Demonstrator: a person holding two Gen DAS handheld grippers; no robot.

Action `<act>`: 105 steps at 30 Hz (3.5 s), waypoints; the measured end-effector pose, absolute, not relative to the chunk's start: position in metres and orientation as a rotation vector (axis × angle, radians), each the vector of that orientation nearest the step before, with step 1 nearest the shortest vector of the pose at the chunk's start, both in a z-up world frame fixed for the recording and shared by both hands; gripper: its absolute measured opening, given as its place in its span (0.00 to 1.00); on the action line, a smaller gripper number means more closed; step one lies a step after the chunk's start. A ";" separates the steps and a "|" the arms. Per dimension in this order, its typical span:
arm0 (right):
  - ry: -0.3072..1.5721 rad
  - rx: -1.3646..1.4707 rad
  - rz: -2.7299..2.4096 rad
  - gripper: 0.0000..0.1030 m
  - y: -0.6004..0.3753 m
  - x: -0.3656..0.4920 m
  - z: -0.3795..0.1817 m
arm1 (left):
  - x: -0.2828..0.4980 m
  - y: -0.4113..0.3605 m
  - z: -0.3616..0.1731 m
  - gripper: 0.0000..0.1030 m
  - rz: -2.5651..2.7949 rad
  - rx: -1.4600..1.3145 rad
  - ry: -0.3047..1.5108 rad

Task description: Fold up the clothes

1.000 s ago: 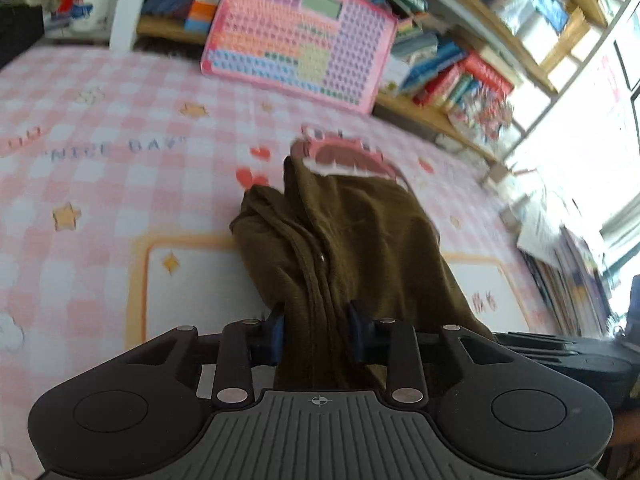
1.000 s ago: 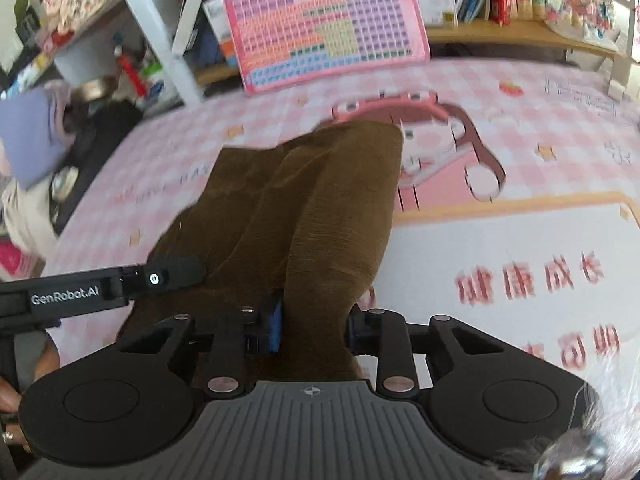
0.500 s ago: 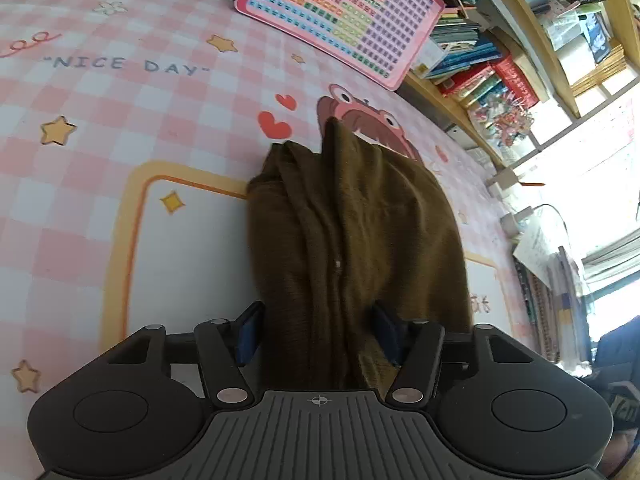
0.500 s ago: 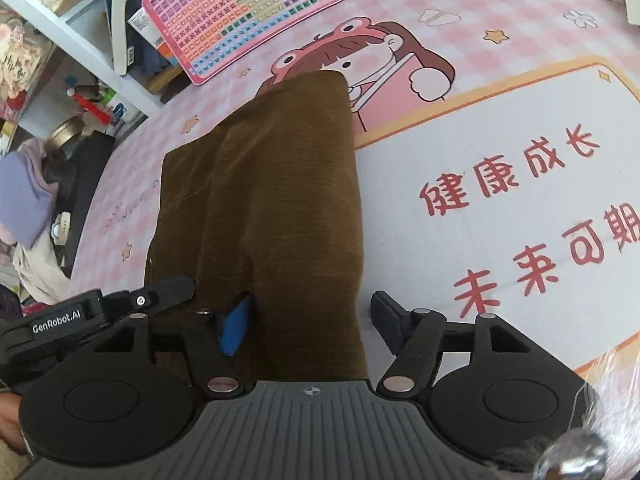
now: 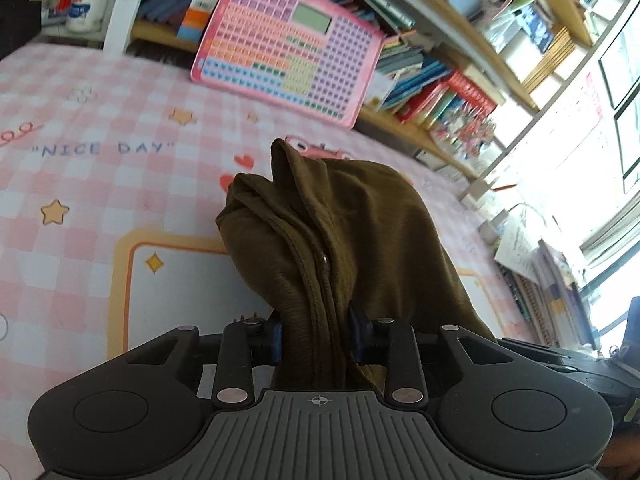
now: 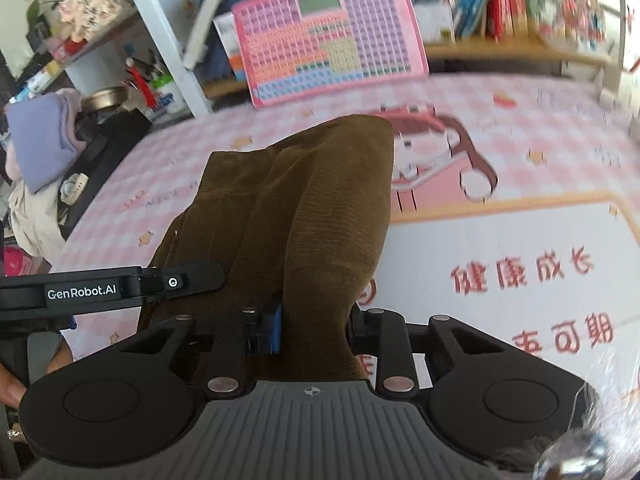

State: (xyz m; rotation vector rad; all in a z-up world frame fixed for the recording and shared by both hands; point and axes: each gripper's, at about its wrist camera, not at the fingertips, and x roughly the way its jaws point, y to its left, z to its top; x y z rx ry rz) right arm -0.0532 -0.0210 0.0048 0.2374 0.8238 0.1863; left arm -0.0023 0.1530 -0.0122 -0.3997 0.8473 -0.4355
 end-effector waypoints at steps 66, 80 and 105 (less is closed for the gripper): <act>0.695 0.267 0.429 0.26 -0.082 0.195 -0.022 | 0.210 0.121 -0.016 0.29 -0.195 -0.358 0.752; 0.816 0.403 0.328 0.68 -0.092 0.202 -0.051 | 0.209 0.145 -0.043 0.44 -0.157 -0.420 0.808; 0.720 0.095 0.036 0.88 -0.051 0.056 -0.020 | 0.070 0.115 -0.016 0.83 -0.056 -0.050 0.722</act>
